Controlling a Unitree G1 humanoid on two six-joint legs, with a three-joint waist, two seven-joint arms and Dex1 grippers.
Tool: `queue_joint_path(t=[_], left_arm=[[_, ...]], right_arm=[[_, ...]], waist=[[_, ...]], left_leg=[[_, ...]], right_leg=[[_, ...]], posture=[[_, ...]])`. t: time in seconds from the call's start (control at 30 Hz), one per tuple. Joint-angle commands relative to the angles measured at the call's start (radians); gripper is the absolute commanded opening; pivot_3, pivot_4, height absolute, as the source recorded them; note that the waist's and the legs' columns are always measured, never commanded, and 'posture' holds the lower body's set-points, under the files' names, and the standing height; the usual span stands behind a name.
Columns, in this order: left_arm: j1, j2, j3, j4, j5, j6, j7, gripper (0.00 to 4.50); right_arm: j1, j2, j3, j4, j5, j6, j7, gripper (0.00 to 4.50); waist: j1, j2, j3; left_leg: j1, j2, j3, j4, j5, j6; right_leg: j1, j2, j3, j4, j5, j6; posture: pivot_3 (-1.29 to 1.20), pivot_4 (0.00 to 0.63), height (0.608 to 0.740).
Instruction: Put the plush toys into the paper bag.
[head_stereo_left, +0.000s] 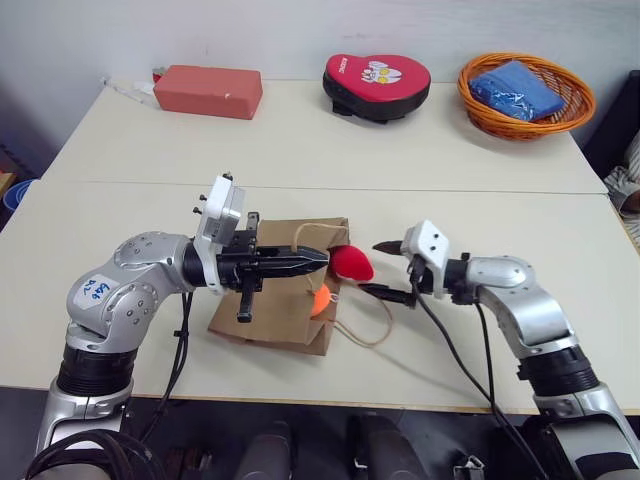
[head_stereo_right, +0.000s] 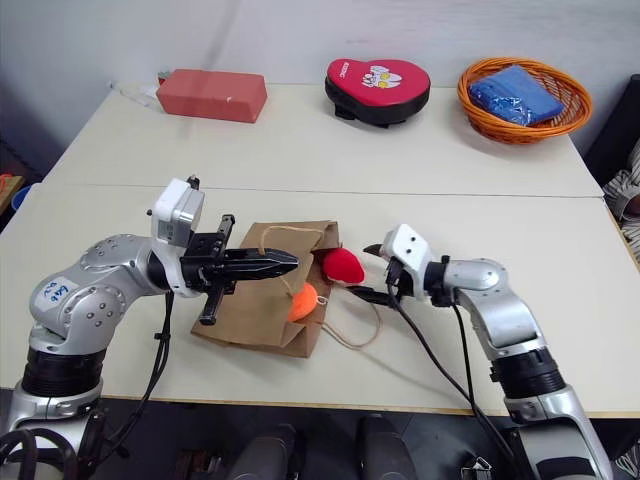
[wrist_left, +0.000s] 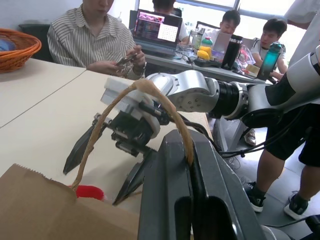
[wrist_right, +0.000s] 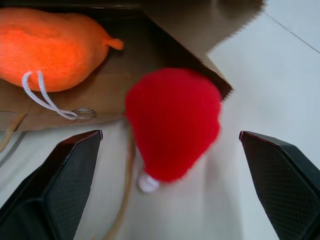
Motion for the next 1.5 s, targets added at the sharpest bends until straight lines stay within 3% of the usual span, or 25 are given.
queue_joint_path(t=[0.03,0.13,0.23,0.5,0.63,0.8,1.17,1.5], left_arm=[[-0.016,0.013,0.024,-0.022,-0.017,-0.002,-0.004,0.0],[-0.018,0.019,0.025,-0.017,-0.019,-0.003,-0.007,0.0],[-0.02,0.022,0.024,-0.015,-0.018,-0.003,-0.008,0.0],[-0.028,0.03,0.023,-0.005,-0.016,-0.005,-0.016,0.0],[-0.038,0.03,0.021,0.005,-0.014,-0.006,-0.024,0.0],[-0.052,0.026,0.015,0.007,-0.04,0.021,-0.041,0.0],[-0.072,0.018,0.006,0.014,-0.057,0.05,-0.059,0.0],[-0.064,0.007,0.002,0.021,-0.04,0.025,-0.058,0.0]], right_arm=[[-0.043,0.046,0.034,0.021,-0.012,0.015,-0.005,4.48],[-0.067,0.087,0.036,0.061,-0.02,-0.004,-0.019,4.48],[-0.078,0.115,0.025,0.081,-0.02,-0.025,-0.032,3.9],[-0.066,0.091,0.014,0.033,0.001,-0.048,0.017,1.07],[-0.071,0.091,0.002,-0.067,0.09,0.03,0.07,0.28],[-0.094,0.175,0.02,-0.071,0.11,0.076,0.009,0.26],[-0.152,0.438,0.046,0.268,0.015,-0.126,-0.116,0.26],[-0.195,0.524,0.103,0.48,-0.084,-0.321,-0.087,0.26]], waist=[[0.0,0.0,0.0],[-0.001,0.0,0.0],[-0.001,0.0,0.0],[-0.001,0.0,0.0],[-0.001,0.0,0.0],[-0.008,0.0,0.0],[-0.03,0.0,0.0],[-0.041,0.0,0.0]], left_leg=[[0.0,0.0,0.0,0.0,0.0,0.0],[0.0,0.0,0.0,0.0,0.0,0.0],[0.0,0.0,0.0,0.0,0.0,0.0],[0.0,0.0,0.0,0.0,0.0,0.0],[0.0,0.0,0.0,0.0,0.0,0.0],[0.0,0.0,-0.001,0.0,0.0,0.0],[0.0,0.0,-0.001,0.0,0.0,-0.001],[0.001,0.0,-0.001,0.0,0.001,-0.001]], right_leg=[[0.0,0.0,0.0,0.0,0.0,0.0],[0.0,0.0,0.0,0.001,0.0,0.0],[0.0,0.0,0.0,0.0,0.0,0.0],[0.0,0.0,0.0,0.001,0.0,0.0],[0.0,0.0,0.0,0.001,0.0,0.0],[0.0,0.0,0.0,0.001,0.0,0.0],[-0.001,0.0,-0.001,0.003,0.0,0.0],[-0.001,0.0,-0.001,0.004,0.0,0.0]], posture=[[0.0,0.15,0.74],[0.0,0.15,0.74],[0.0,0.15,0.74],[0.0,0.15,0.74],[0.0,0.15,0.74],[0.0,0.15,0.74],[0.0,0.15,0.74],[0.0,0.15,0.74]])
